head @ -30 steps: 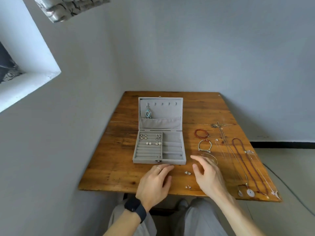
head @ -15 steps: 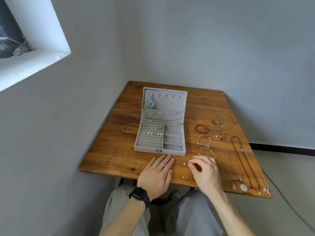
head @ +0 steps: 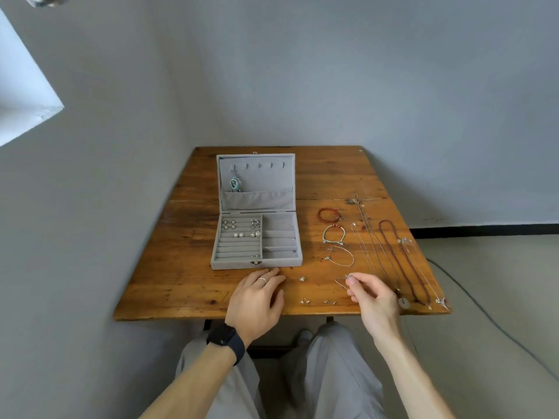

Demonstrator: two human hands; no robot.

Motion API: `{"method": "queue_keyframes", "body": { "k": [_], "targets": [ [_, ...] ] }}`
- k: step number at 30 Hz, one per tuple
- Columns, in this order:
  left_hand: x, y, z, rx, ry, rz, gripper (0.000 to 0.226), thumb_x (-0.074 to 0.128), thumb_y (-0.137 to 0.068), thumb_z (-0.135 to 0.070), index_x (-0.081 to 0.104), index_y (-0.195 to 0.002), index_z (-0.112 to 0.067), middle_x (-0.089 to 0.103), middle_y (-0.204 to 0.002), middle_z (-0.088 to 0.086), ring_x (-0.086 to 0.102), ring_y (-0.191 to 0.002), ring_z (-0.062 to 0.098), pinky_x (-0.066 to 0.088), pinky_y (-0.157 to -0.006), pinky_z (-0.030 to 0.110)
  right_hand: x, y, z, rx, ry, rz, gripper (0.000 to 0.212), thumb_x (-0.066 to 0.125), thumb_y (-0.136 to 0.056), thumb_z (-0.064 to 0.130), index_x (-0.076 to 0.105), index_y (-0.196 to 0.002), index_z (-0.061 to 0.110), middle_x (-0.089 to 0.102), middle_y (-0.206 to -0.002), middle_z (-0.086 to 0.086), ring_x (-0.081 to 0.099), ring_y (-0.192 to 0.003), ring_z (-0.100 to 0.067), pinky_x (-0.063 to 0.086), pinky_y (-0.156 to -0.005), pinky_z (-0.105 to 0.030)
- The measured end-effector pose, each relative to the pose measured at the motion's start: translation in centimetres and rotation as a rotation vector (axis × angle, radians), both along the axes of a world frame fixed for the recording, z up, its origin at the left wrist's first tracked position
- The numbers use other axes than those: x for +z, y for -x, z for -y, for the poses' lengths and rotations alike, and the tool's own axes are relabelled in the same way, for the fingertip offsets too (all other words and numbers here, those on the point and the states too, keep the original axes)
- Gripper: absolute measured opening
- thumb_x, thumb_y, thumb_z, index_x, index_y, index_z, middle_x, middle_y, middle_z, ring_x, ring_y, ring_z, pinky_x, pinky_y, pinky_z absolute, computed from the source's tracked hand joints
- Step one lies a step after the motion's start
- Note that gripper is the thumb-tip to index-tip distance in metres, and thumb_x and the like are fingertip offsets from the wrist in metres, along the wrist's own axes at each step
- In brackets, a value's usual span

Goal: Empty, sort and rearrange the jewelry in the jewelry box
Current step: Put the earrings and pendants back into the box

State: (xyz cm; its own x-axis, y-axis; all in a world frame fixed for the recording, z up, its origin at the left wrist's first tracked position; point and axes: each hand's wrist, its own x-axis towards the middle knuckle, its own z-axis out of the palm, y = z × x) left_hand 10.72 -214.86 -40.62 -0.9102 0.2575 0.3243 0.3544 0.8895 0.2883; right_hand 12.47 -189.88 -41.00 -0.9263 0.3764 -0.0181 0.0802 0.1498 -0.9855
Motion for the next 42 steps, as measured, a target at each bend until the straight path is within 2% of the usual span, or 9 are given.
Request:
{"method": "queue_keyframes", "body": {
  "k": [3, 5, 10, 15, 20, 24, 30, 37, 42],
  "targets": [
    [1.6, 0.8, -1.2, 0.003, -0.038, 0.052, 0.025, 0.057, -0.096, -0.034, 0.069, -0.117, -0.027, 0.071, -0.108, -0.009, 0.061, -0.105, 0.014, 0.056, -0.077, 0.030, -0.2, 0.1, 0.1, 0.015, -0.038, 0.016, 0.012, 0.069, -0.094, 0.024, 0.072, -0.097, 0.035, 0.074, -0.086, 0.019, 0.070, -0.079, -0.002, 0.056, -0.073, -0.025],
    [2.1, 1.5, -2.1, -0.002, -0.077, 0.114, 0.025, 0.056, -0.097, -0.038, 0.067, -0.117, -0.029, 0.069, -0.103, -0.009, 0.060, -0.099, 0.013, 0.056, -0.072, 0.029, -0.1, 0.1, 0.0, 0.025, -0.044, 0.018, 0.014, 0.068, -0.094, 0.022, 0.071, -0.097, 0.035, 0.074, -0.086, 0.017, 0.070, -0.080, -0.003, 0.057, -0.076, -0.026],
    [2.3, 3.0, -3.9, -0.026, -0.012, 0.217, 0.034, 0.058, -0.096, -0.043, 0.064, -0.128, -0.030, 0.067, -0.117, -0.007, 0.061, -0.105, 0.012, 0.054, -0.078, 0.023, 0.2, -0.2, -0.3, 0.042, -0.048, 0.027, 0.011, 0.067, -0.094, 0.020, 0.072, -0.097, 0.029, 0.074, -0.081, 0.010, 0.068, -0.081, -0.005, 0.056, -0.078, -0.023],
    [2.6, 3.3, -4.2, -0.036, -0.008, 0.224, 0.022, 0.059, -0.098, -0.038, 0.068, -0.117, -0.032, 0.066, -0.117, -0.007, 0.061, -0.103, 0.011, 0.044, -0.075, 0.016, 0.4, -0.5, -0.3, 0.038, -0.088, 0.046, 0.009, 0.067, -0.095, 0.025, 0.072, -0.100, 0.029, 0.073, -0.082, 0.012, 0.066, -0.084, 0.000, 0.049, -0.072, -0.013],
    [3.6, 3.3, -2.5, -0.022, -0.156, 0.257, 0.016, 0.061, -0.097, -0.034, 0.068, -0.112, -0.031, 0.070, -0.106, -0.010, 0.065, -0.095, 0.007, 0.053, -0.077, 0.019, 0.5, -0.5, -0.4, 0.057, -0.114, 0.053, 0.010, 0.067, -0.095, 0.024, 0.072, -0.103, 0.026, 0.073, -0.089, 0.012, 0.067, -0.088, -0.001, 0.048, -0.072, -0.012],
    [4.6, 3.2, 0.8, 0.006, -0.311, 0.223, 0.010, 0.065, -0.095, -0.030, 0.069, -0.105, -0.030, 0.068, -0.096, -0.016, 0.063, -0.089, -0.002, 0.047, -0.075, 0.011, 0.5, -0.6, -0.3, 0.066, -0.114, 0.050, 0.011, 0.067, -0.095, 0.023, 0.072, -0.103, 0.028, 0.073, -0.093, 0.013, 0.066, -0.090, -0.001, 0.048, -0.073, -0.012],
    [5.8, 4.2, 6.8, 0.187, -0.542, 0.146, 0.014, 0.066, -0.095, -0.030, 0.072, -0.107, -0.032, 0.069, -0.099, -0.020, 0.059, -0.091, -0.010, 0.043, -0.074, 0.008, 2.3, 0.3, 0.8, 0.151, -0.074, 0.015, 0.010, 0.071, -0.092, 0.025, 0.074, -0.097, 0.033, 0.073, -0.094, 0.021, 0.068, -0.090, -0.004, 0.053, -0.078, -0.019],
    [5.4, 6.4, 10.6, 0.334, -0.582, 0.206, 0.019, 0.063, -0.097, -0.025, 0.074, -0.112, -0.028, 0.069, -0.110, -0.014, 0.059, -0.106, 0.004, 0.046, -0.091, 0.022, 5.0, 5.4, 6.8, 0.308, -0.246, -0.105, 0.008, 0.070, -0.092, 0.026, 0.072, -0.093, 0.033, 0.070, -0.090, 0.027, 0.060, -0.094, 0.010, 0.043, -0.073, -0.002],
    [5.9, 8.8, 10.8, 0.328, -0.518, 0.273, 0.015, 0.064, -0.096, -0.022, 0.075, -0.106, -0.025, 0.069, -0.107, -0.009, 0.058, -0.100, 0.005, 0.044, -0.090, 0.021, 4.8, 9.6, 10.8, 0.390, -0.490, -0.151, 0.005, 0.065, -0.095, 0.033, 0.068, -0.095, 0.037, 0.067, -0.101, 0.022, 0.054, -0.100, 0.000, 0.037, -0.077, -0.010]
  ]
}}
